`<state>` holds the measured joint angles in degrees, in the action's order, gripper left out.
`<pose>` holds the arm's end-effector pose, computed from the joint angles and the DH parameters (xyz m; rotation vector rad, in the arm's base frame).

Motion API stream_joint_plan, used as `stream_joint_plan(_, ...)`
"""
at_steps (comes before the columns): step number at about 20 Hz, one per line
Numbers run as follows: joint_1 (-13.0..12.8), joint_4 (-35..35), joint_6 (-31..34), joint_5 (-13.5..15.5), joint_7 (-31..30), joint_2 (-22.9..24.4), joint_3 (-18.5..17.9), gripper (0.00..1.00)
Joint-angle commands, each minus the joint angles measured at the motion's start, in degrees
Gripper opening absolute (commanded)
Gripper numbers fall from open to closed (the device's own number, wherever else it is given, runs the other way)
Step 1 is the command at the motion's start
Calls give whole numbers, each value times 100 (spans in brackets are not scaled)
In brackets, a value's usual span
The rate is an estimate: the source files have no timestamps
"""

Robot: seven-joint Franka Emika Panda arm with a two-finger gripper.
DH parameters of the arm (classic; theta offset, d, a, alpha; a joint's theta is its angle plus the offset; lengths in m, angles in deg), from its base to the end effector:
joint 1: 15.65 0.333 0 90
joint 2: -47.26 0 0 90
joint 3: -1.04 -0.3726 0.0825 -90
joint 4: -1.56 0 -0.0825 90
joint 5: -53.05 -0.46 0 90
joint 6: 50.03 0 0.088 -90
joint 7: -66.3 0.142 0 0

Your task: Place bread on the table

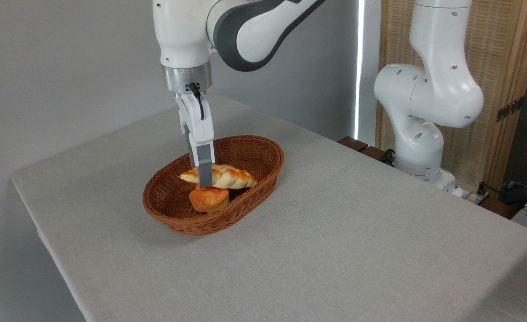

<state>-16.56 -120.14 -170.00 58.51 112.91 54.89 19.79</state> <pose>0.5510 -0.2091 0.4645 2.6490 -1.6467 0.1623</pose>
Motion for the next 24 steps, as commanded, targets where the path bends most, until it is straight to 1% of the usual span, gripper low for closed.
stream_joint_plan(1, 3, 24, -35, -63, 50, -7, 5, 36)
stream_joint_plan(2, 12, 24, -35, -63, 50, 2, 5, 28)
stream_joint_plan(13, 12, 33, -8, -63, 33, 28, -3, 28)
stream_joint_plan(17, 38, 50, 0, -2, -64, 81, -56, 28)
stream_joint_plan(21, 47, 77, 26, 16, -643, 133, -117, 29)
stream_joint_plan(24, 56, 330, 561, 25, -671, 177, -310, 29)
